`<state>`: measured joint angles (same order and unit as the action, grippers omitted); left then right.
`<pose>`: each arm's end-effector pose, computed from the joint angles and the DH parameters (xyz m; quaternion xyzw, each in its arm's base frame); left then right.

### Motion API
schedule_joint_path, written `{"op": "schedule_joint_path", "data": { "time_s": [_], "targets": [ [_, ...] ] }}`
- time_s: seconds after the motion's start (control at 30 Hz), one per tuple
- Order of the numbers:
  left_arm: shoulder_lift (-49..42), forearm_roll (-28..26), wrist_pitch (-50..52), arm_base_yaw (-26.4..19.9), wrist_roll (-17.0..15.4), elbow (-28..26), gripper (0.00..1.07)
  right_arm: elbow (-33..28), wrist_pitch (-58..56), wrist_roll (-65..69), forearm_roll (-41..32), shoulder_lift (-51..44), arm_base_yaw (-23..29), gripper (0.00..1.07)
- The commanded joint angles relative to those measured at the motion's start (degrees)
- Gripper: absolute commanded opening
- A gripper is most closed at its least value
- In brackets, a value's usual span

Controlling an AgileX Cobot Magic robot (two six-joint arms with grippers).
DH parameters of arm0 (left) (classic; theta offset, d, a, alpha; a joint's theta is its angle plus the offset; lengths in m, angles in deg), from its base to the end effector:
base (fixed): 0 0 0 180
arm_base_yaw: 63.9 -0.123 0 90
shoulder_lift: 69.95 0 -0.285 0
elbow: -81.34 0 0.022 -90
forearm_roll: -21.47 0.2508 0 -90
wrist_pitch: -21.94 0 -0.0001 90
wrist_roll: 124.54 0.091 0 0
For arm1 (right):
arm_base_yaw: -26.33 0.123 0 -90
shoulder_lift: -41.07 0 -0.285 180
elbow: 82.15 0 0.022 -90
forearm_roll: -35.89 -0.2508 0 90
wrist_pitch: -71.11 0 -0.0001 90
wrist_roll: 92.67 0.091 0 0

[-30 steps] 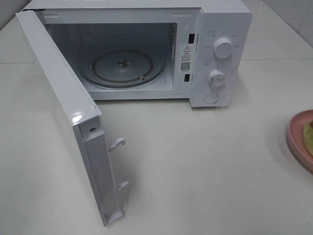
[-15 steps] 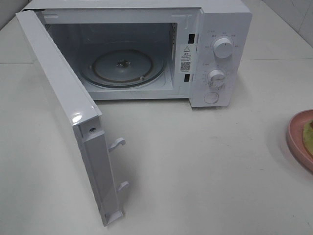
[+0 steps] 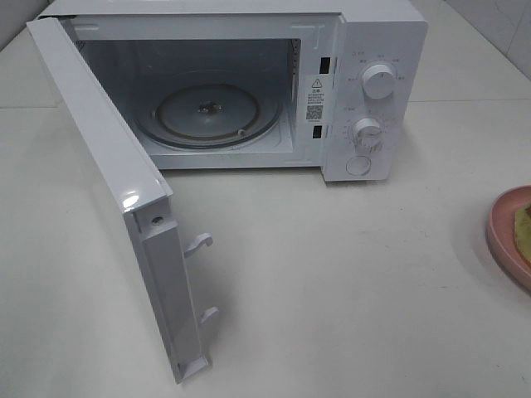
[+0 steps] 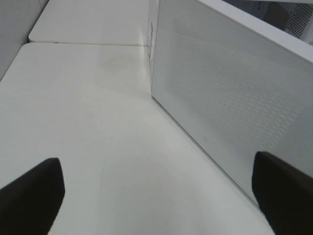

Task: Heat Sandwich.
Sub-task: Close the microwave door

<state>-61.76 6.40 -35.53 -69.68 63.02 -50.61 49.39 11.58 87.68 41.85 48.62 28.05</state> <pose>-0.0020 -0.0203 0.2868 0.0143 0.8299 -0.0673 0.5536 -0.0048 -0.0083 0.2799 -0.0085 0.8447 -0.0423 0.5334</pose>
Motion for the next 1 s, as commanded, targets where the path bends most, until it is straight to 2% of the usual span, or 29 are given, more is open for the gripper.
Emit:
{"op": "schedule_joint_path", "data": {
  "time_s": [0.03, 0.17, 0.43, 0.47, 0.53, 0.57, 0.6, 0.63, 0.7, 0.73, 0.77, 0.8, 1.0],
  "targets": [
    [4.47, -1.03, 3.55, -0.17, 1.26, -1.09, 0.98, 0.11, 0.17, 0.11, 0.11, -1.55, -0.46, 0.76],
    [8.14, -0.74, 5.39, -0.17, 1.26, -1.03, 0.98, 0.11, 0.17, 0.11, 0.11, -1.55, -0.46, 0.76],
    [17.48, -0.4, 13.12, -0.17, 3.61, -0.4, 0.95, 0.11, 0.17, 0.11, 0.11, -1.55, -0.46, 0.76],
    [19.77, -0.4, 14.21, -0.17, 3.61, -0.17, 0.92, 0.11, 0.17, 0.11, 0.11, -1.55, -0.46, 0.76],
    [21.49, -0.4, 15.99, 0.11, 3.61, 0.17, 0.71, 0.11, 0.17, 0.11, 0.11, -1.55, -0.46, 0.76],
    [21.49, -0.4, 15.99, 0.11, 3.61, 0.17, 0.71, 0.11, 0.17, 0.11, 0.11, -1.55, -0.46, 0.76],
    [22.0, -0.4, 16.9, 0.11, 3.61, 0.4, 0.64, 0.11, 0.17, 0.11, 0.11, -1.55, -0.46, 0.76],
    [23.15, -0.4, 18.96, 0.11, 3.61, 1.09, 0.46, 0.11, 0.17, 0.11, 0.11, -1.55, -0.46, 0.76],
    [24.52, -0.69, 20.57, 0.11, 3.61, 1.72, 0.25, 0.11, 0.17, 0.11, 0.11, -1.55, -0.46, 0.76],
    [24.52, -0.69, 20.57, 0.11, 3.61, 1.72, 0.25, 0.11, 0.17, 0.11, 0.11, -1.55, -0.46, 0.76],
    [26.13, -0.97, 22.57, 0.11, 3.61, 2.58, 0.06, 0.11, 0.17, 0.11, 0.11, -1.55, -0.46, 0.76],
    [26.87, -0.97, 23.66, 0.11, 3.61, 2.98, 0.0, 0.11, 0.17, 0.11, 0.11, -1.55, -0.46, 0.76],
    [33.0, -0.92, 33.46, 0.29, 3.9, 6.76, 0.0, 0.11, 0.17, 0.11, 0.11, -1.55, -0.46, 0.76]
  ]
}}
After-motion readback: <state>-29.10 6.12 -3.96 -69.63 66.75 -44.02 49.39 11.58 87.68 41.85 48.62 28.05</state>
